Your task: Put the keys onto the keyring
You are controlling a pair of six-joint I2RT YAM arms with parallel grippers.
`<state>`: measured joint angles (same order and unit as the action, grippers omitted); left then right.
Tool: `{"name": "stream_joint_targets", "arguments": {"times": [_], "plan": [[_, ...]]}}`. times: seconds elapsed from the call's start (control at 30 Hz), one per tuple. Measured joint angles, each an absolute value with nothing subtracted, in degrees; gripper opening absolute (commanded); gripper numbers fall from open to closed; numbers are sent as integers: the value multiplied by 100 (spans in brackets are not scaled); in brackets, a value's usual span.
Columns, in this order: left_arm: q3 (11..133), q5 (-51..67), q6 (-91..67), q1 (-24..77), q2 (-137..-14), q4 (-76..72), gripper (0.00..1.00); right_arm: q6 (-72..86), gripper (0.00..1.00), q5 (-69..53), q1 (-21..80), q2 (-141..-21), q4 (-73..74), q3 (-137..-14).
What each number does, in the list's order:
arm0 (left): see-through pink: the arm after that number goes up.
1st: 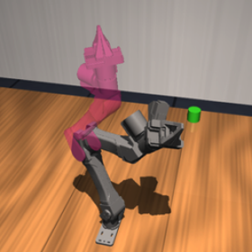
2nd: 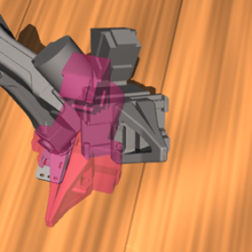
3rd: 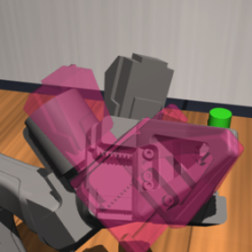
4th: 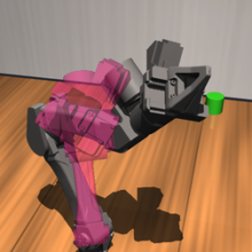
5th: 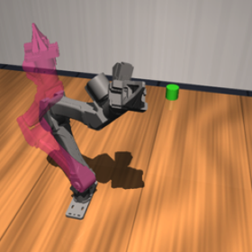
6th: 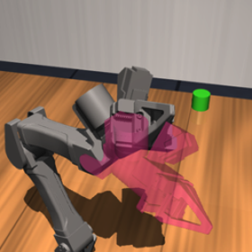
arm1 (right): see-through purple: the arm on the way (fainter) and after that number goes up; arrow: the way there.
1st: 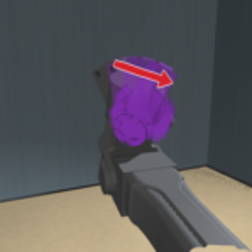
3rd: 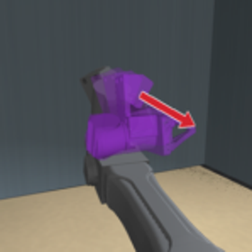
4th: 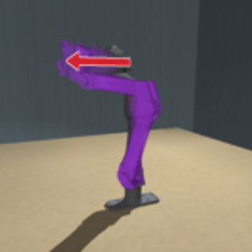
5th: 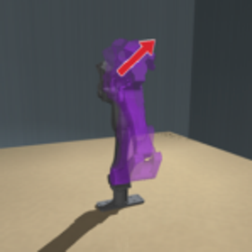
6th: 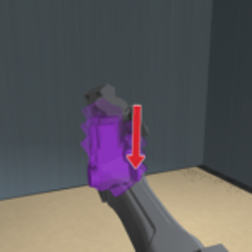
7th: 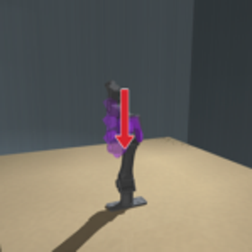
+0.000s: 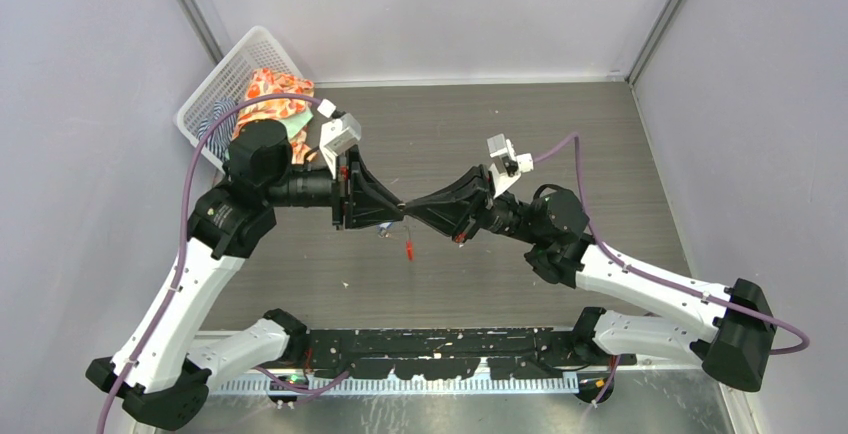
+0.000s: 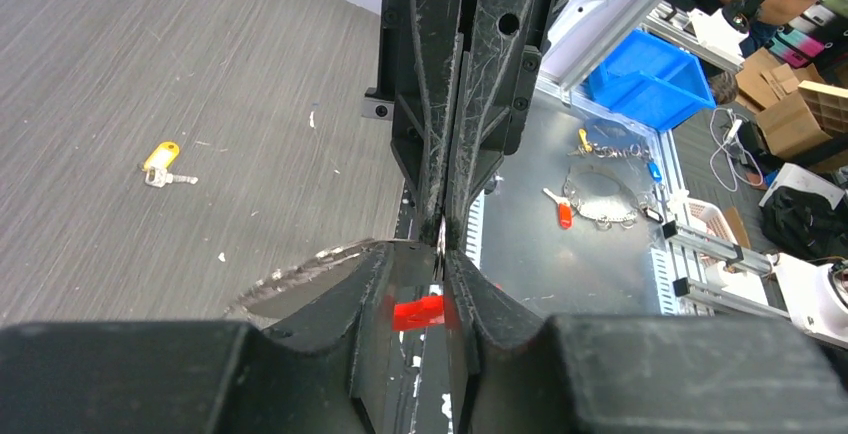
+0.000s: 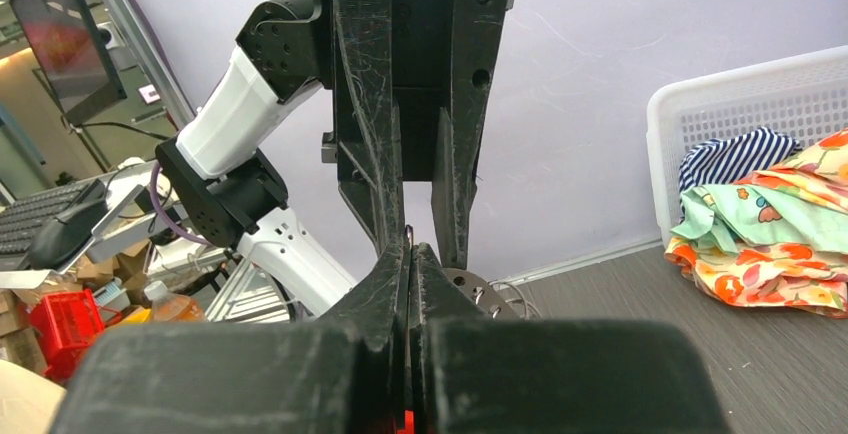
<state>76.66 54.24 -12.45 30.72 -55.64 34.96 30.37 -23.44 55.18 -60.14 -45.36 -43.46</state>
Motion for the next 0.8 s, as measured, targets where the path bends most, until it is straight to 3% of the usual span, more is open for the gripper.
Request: {"name": "stream_joint_targets", "arguments": {"times": [0.23,0.37,0.47,0.53,0.8], "plan": [[7644,5426,-1190,3072,-5524,3498,1,3035,1,-2338,5540,-6014,-4491,-4327],[7612,5437,-961,3072,-5446,3573,0,3037,4,-2379,5568,-6014,-4392,-4344],[7607,5441,-742,3072,-5417,3782,0,2978,25,-2462,5590,-6001,-3970,-4484],[7609,5450,-582,3070,-5419,3942,0,2869,33,-2508,5590,-5968,-3507,-4648],[7839,5537,322,3063,-5658,5019,0,1601,39,-3006,5537,-5970,-587,-6329]]}}
